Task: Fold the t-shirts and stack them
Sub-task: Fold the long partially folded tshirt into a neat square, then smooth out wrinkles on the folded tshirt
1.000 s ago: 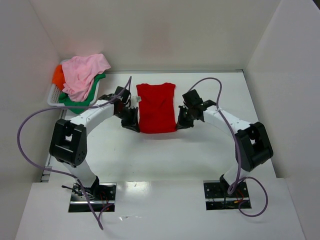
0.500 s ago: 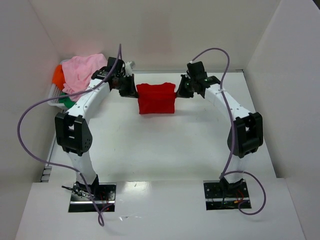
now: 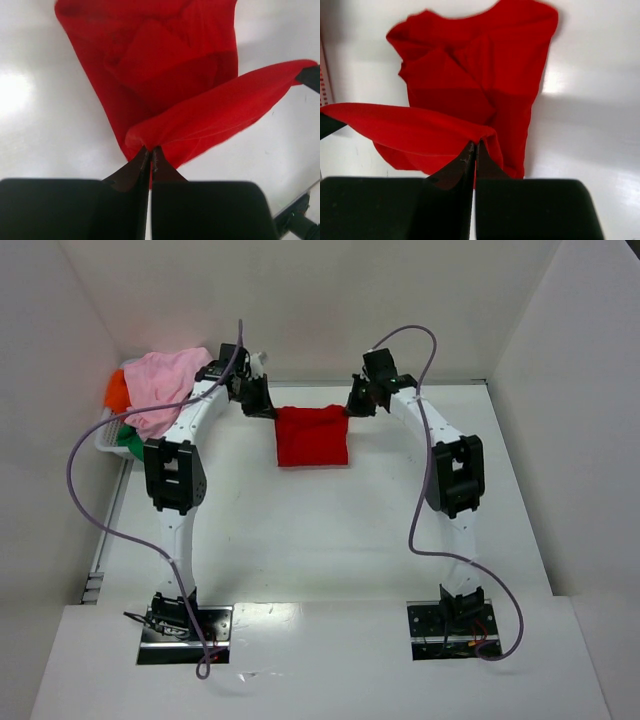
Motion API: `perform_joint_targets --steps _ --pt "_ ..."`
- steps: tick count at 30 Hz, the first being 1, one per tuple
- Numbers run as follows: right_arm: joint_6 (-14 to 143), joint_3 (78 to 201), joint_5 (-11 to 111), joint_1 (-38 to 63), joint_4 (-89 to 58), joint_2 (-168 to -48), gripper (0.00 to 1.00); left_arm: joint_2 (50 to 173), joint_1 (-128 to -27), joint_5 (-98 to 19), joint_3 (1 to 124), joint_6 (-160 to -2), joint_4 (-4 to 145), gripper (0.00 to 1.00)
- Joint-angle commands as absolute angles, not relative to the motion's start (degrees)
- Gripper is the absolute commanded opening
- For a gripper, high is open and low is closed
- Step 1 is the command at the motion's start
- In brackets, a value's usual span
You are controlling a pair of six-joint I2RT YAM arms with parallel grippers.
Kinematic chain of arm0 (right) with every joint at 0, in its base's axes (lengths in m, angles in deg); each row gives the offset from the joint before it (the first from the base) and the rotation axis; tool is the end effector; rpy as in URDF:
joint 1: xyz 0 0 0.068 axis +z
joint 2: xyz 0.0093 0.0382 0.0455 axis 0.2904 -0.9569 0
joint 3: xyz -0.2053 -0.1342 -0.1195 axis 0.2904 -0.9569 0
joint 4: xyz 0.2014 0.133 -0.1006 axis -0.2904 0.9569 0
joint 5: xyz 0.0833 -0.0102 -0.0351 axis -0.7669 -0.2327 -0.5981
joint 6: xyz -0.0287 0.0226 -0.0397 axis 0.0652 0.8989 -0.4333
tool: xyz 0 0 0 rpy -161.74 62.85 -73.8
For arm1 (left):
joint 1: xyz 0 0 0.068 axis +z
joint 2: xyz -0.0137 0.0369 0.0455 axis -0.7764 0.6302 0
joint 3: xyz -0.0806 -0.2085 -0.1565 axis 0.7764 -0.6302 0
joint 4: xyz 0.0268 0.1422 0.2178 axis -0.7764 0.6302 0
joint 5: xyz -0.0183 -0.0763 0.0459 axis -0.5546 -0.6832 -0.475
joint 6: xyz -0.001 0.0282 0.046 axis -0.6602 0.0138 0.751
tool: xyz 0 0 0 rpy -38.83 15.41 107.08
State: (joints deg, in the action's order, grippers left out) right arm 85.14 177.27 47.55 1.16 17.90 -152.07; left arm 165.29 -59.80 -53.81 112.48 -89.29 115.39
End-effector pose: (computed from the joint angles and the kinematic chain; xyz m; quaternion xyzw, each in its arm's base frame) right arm 0.4737 0.1605 0.2584 0.0452 0.9232 0.2173 0.3138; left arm 0.4972 -0.0913 0.2674 -0.0195 0.9235 -0.2595 0.2818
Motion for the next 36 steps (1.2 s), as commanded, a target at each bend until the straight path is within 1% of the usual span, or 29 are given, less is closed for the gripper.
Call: perform_joint_targets --steps 1,2,4,6,7,9,10,11,12,13,14,15,16,17,18,19,22,24,25,26,27,28,29,32,34,35,36 --pt "83.7 185.3 47.5 -0.9 17.2 -157.6 0.00 171.2 -57.8 -55.5 121.2 -89.1 115.8 0.00" --pt "83.7 189.3 46.6 -1.5 18.1 -159.2 0.00 172.7 -57.8 -55.5 123.4 -89.6 115.8 0.00" --pt "83.7 193.3 46.5 -1.5 19.6 -163.6 0.00 176.9 -57.8 -55.5 129.8 -90.3 117.4 0.00" --pt "83.7 199.0 46.0 -1.5 20.1 -166.2 0.00 178.8 -57.2 -55.5 132.2 -90.3 117.4 0.00" --pt "83.7 200.4 46.0 -1.5 20.1 -167.3 0.02 180.2 -56.6 -55.5 132.2 -91.0 117.4 0.01" --pt "83.7 202.4 45.3 -2.1 20.1 -169.9 0.08 180.7 -55.9 -56.0 132.9 -91.0 117.4 0.13" --pt "84.3 202.9 45.3 -2.7 20.1 -170.4 0.11 181.5 -55.9 -56.0 132.9 -91.0 117.4 0.27" --pt "84.4 202.9 44.7 -2.7 20.1 -171.1 0.18 181.5 -55.9 -56.0 132.4 -91.0 117.4 0.46" --pt "84.4 202.9 44.7 -2.7 20.1 -171.1 0.25 181.5 -55.9 -56.0 132.4 -91.0 117.4 0.69" --pt "84.4 202.9 45.2 -2.7 20.1 -171.1 0.33 182.1 -55.9 -56.0 132.4 -90.3 117.4 0.72" --pt "84.4 202.9 45.2 -2.7 20.1 -171.1 0.50 182.1 -55.9 -56.0 132.4 -90.3 117.4 0.74" --pt "84.4 202.9 46.0 -2.7 20.1 -171.1 0.58 182.1 -55.9 -56.0 132.4 -89.8 117.4 0.75" --pt "84.4 202.9 46.9 -2.7 20.6 -171.1 0.62 182.1 -55.9 -56.0 132.4 -89.8 118.0 0.80" --pt "83.8 202.9 47.6 -2.7 20.6 -171.1 0.66 181.5 -55.9 -55.5 132.4 -89.8 118.0 0.81" --pt "83.8 202.9 48.1 -2.7 20.6 -170.5 0.74 181.5 -55.9 -54.6 133.1 -89.3 118.0 0.81" --pt "83.2 203.5 48.7 -2.7 21.2 -169.7 0.74 180.8 -55.9 -54.6 133.1 -89.2 118.7 0.83" --pt "82.6 202.3 48.7 -2.7 21.7 -167.4 0.74 178.7 -55.9 -56.1 131.8 -87.8 119.2 0.83" --pt "82.1 198.4 47.3 -2.7 21.7 -165.8 0.74 177.1 -56.5 -57.5 129.1 -86.4 119.2 0.83" --pt "81.5 196.5 46.7 -2.7 21.0 -164.0 0.74 175.4 -57.0 -58.5 125.2 -85.0 118.7 0.83" --pt "81.5 191.7 46.7 -2.7 20.2 -163.0 0.74 174.5 -57.7 -59.1 122.9 -84.3 118.1 0.83" --pt "81.5 189.3 45.9 -2.0 19.5 -161.9 0.72 173.6 -59.1 -59.1 120.5 -84.3 117.6 0.82" --pt "81.5 186.9 45.1 -2.0 18.7 -161.0 0.71 171.8 -59.7 -59.7 117.9 -84.3 115.8 0.82" --pt "81.5 181.8 44.4 -1.3 16.5 -158.7 0.71 170.8 -60.2 -60.8 112.2 -85.0 114.5 0.81" --pt "81.5 174.2 44.4 0.6 13.8 -155.3 0.70 165.7 -61.5 -60.9 102.6 -88.7 106.7 0.79" --pt "81.5 171.7 44.4 1.7 13.1 -154.6 0.70 163.5 -61.5 -61.5 95.8 -90.1 103.1 0.76" --pt "81.5 169.3 44.4 2.2 11.9 -154.1 0.70 163.5 -61.5 -61.5 94.4 -90.1 102.5 0.74" --pt "81.5 168.2 44.4 2.2 11.2 -154.1 0.67 162.7 -61.5 -61.5 93.1 -90.8 102.5 0.71"
